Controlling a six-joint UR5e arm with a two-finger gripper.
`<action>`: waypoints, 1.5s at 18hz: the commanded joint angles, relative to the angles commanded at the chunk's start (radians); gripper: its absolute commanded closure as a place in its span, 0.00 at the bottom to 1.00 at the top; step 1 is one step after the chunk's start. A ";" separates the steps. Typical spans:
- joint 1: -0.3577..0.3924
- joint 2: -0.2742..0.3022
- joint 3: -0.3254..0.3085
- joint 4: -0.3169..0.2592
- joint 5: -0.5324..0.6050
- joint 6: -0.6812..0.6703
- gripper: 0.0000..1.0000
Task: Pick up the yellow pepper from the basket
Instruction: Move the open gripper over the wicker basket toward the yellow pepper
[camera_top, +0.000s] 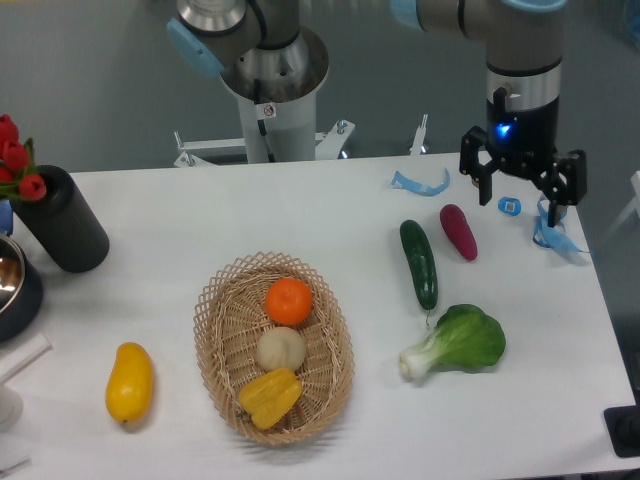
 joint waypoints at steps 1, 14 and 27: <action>0.002 0.000 0.002 -0.002 0.000 0.000 0.00; 0.002 0.002 -0.031 0.003 -0.080 -0.056 0.00; -0.202 -0.021 -0.045 0.003 -0.133 -0.572 0.00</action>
